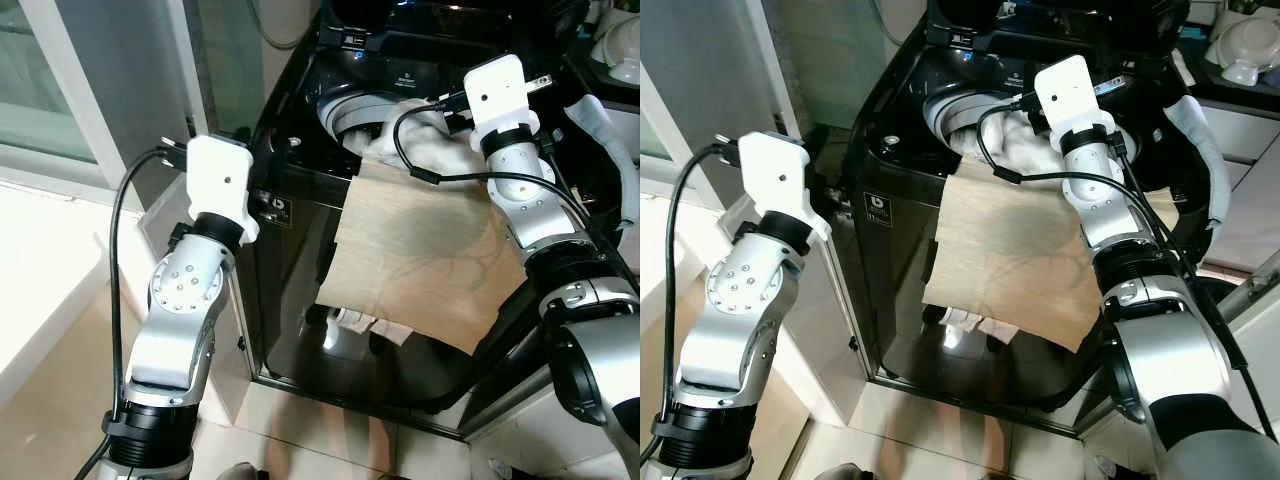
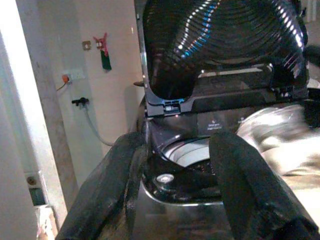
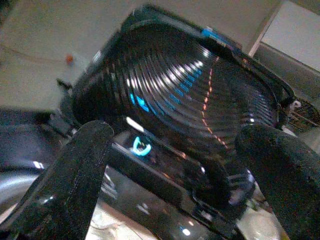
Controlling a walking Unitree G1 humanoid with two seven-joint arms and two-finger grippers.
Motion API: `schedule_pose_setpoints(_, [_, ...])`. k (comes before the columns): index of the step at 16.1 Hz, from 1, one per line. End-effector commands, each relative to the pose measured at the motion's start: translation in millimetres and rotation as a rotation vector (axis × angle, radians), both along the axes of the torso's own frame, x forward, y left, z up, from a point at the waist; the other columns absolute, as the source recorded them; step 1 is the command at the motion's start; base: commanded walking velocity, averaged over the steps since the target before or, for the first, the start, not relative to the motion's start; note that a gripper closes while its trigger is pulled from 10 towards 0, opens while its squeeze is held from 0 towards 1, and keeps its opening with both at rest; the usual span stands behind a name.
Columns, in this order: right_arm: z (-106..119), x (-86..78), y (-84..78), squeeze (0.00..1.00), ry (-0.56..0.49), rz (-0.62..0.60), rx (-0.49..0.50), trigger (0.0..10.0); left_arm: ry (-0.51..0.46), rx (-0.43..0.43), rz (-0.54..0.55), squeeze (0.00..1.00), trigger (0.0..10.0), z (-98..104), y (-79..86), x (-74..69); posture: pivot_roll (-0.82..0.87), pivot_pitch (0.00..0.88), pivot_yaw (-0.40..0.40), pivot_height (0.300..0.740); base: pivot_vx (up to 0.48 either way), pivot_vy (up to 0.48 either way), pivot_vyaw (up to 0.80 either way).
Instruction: Clothes washing
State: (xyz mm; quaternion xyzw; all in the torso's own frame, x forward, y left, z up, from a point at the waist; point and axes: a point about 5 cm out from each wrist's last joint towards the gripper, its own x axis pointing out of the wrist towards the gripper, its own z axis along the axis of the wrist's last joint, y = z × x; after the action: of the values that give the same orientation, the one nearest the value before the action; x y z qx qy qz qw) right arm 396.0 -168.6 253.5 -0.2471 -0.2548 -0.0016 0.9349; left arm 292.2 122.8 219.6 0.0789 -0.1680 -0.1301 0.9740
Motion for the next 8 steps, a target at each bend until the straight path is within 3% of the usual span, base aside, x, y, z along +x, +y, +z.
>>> schedule_pose_setpoints(1, [7.1,-5.9,3.3,0.0,-0.048,0.069,0.09,10.0,0.022,0.03,-0.007,0.0,10.0,-6.5,-2.5,0.1,-0.04,0.0,-0.043,0.74,0.0,0.0,0.0])
schedule_pose_setpoints(3, [3.5,-15.7,7.7,0.0,-0.068,0.141,0.166,10.0,0.027,0.05,-0.025,0.0,10.0,-9.1,-5.9,-1.1,-0.04,0.0,-0.043,0.74,0.0,0.0,0.0])
schedule_pose_setpoints(4, [-1.1,-26.4,3.1,0.0,-0.074,0.141,0.254,10.0,0.034,0.089,-0.013,0.0,10.0,-13.6,-7.4,-1.5,-0.05,0.0,-0.043,0.74,0.0,0.0,0.0])
schedule_pose_setpoints(6, [-33.9,-61.0,-5.2,0.0,-0.044,0.107,0.308,10.0,0.076,0.1,-0.036,0.0,10.0,-24.1,-10.0,-3.8,-0.07,0.0,-0.034,0.74,0.0,0.0,0.0])
schedule_pose_setpoints(7, [-46.6,-68.9,-8.4,0.0,-0.012,0.086,0.304,10.0,0.082,0.093,-0.039,0.0,10.0,-25.6,-10.1,-3.9,-0.08,0.0,-0.028,0.74,0.0,0.0,0.0])
schedule_pose_setpoints(8, [-60.5,-79.0,-13.0,0.0,0.031,0.064,0.308,10.0,0.087,0.086,-0.042,0.0,10.0,-26.9,-10.3,-3.7,-0.09,0.0,-0.02,0.74,0.0,0.0,-0.77])
